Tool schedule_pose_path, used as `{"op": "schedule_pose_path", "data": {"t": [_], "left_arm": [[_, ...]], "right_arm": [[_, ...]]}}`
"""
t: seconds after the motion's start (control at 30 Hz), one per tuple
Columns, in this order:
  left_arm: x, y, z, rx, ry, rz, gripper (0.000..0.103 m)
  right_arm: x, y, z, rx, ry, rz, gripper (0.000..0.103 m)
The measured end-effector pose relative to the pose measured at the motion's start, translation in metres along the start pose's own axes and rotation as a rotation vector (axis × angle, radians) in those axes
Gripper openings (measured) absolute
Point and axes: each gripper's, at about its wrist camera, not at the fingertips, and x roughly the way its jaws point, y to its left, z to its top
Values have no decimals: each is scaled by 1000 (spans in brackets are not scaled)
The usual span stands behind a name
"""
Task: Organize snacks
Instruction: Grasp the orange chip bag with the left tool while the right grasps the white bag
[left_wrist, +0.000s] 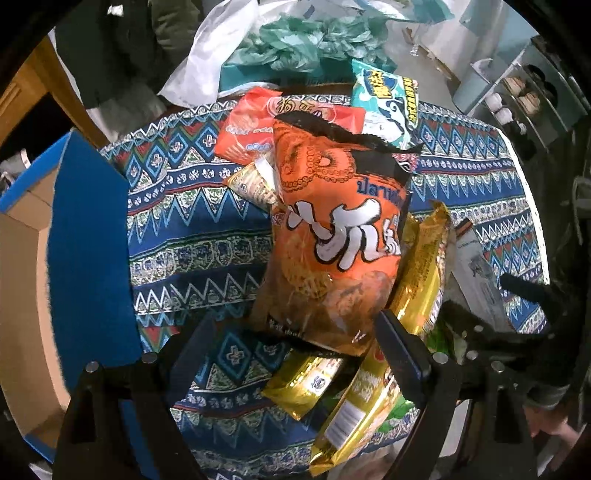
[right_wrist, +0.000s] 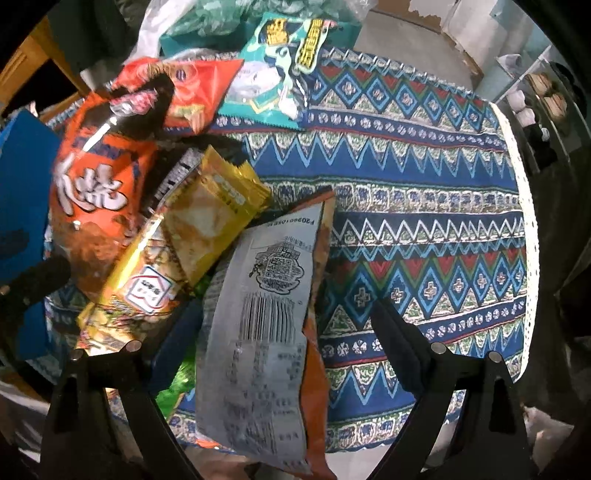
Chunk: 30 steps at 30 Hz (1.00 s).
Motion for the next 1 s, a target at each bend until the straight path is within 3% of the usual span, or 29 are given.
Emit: {"op": "schedule_pose_path", "data": {"t": [0.03, 0.1, 0.17, 0.33, 0.7, 1.0], "left_arm": [[2, 0, 1, -5, 3, -1, 89], [6, -2, 5, -12, 7, -4, 89], [8, -4, 8, -15, 11, -4, 89], [15, -10, 14, -19, 7, -20, 89], [34, -23, 28, -36, 12, -20, 91], [44, -19, 36, -65, -9, -97, 89]], "right_arm": [[4, 0, 0, -5, 8, 4, 86], [11, 1, 1, -14, 24, -4, 67], [18, 1, 2, -9, 29, -11, 64], [9, -12, 7, 52, -24, 4, 40], [3, -28, 19, 110, -67, 50, 39], [-15, -23, 9, 121, -97, 43, 39]]}}
